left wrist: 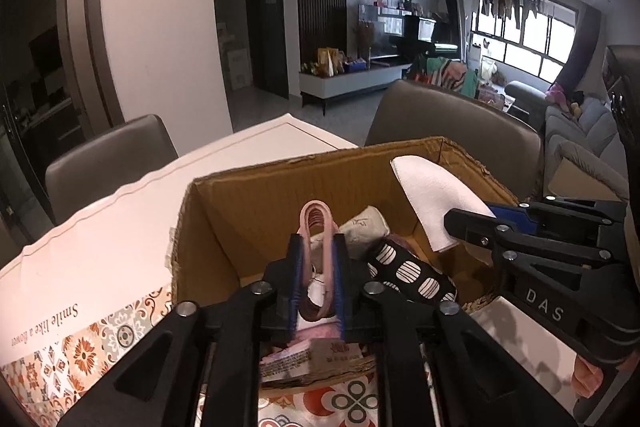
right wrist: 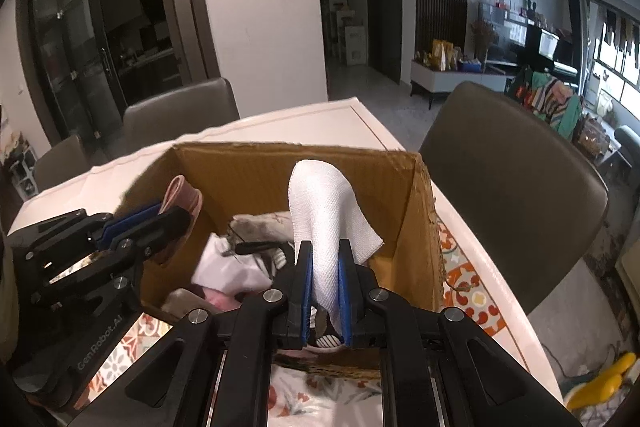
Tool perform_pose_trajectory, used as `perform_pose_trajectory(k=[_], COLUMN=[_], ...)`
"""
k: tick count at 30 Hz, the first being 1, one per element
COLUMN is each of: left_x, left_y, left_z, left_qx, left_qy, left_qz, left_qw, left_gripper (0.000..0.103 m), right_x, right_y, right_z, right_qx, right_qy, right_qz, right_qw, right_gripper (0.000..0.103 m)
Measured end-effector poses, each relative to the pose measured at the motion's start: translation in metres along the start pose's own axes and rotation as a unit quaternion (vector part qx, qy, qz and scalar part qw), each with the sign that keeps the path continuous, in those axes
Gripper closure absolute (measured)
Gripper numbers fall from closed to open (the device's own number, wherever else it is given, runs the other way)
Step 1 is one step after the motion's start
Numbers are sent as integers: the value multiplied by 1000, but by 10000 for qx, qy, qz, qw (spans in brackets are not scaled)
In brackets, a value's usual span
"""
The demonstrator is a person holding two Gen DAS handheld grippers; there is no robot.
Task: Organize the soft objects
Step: 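Open both tools to drop the cloth and hair ties into the box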
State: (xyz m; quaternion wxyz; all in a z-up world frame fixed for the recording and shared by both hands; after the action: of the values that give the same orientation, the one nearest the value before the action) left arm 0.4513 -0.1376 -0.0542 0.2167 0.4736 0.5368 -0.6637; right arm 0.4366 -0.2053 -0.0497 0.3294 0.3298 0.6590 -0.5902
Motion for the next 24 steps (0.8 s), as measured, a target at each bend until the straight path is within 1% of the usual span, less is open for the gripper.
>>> perform_pose_trajectory(k=[1, 3, 4, 5, 7, 9, 11, 13, 15, 19, 21, 24], left_x=[1, 0, -1, -2, -4, -6, -8, -11, -12, -16, -19, -20], left_y=[0, -1, -2, -4, -7, -11, -16, -25, -32, -56, -67, -91], left_z=[1, 2, 2, 2, 1, 0, -2, -2, -4, -5, -9, -6], left_qx=[2, 14, 9, -17, -62, -79, -171, -242, -337, -475, -527, -509], left_qy=[-10, 8, 41, 71, 78, 75, 88, 99, 75, -12, -83, -182], left_qz=[-9, -14, 3, 31, 41, 69, 128, 225, 293, 475, 565, 694], left_qw=[10000, 10000, 10000, 10000, 9999, 9999, 9997, 9994, 9990, 9977, 9970, 9961], left_gripper=[79, 65, 63, 63, 62, 57, 52, 50, 45, 41, 38, 35], right_x=[1, 3, 3, 3, 1, -1, -3, -4, -6, -11, -12, -14], right_y=[1, 1, 1, 0, -2, -6, -10, -17, -25, -43, -55, -75], right_z=[2, 6, 6, 5, 5, 6, 8, 9, 8, 8, 6, 5], right_qx=[-2, -20, -44, -76, -57, -18, 8, 56, 130, 172, 208, 262], right_qy=[29, 67, 78, 58, 31, 38, 97, 129, 120, 124, 126, 111], right_qz=[-18, -76, -77, -78, -14, 53, 111, 203, 291, 456, 556, 691], right_qw=[10000, 9999, 9999, 9999, 10000, 10000, 9999, 9997, 9994, 9987, 9982, 9972], right_gripper=[89, 88, 84, 76, 68, 68, 68, 68, 67, 64, 62, 60])
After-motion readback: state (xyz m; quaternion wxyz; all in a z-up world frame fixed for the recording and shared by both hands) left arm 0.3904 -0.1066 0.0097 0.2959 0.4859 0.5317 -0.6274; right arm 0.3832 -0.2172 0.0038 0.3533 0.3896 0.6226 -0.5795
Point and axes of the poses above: each gripper's, at about its wrist camera, not at the fingertips, and y roughly the way its jaws point, z to its right, x to its underside, the point moved 10 cm from there along y, roughly the way its jaws point, and after that the axes turned 8 degrees about z, right-handed, at the moved point
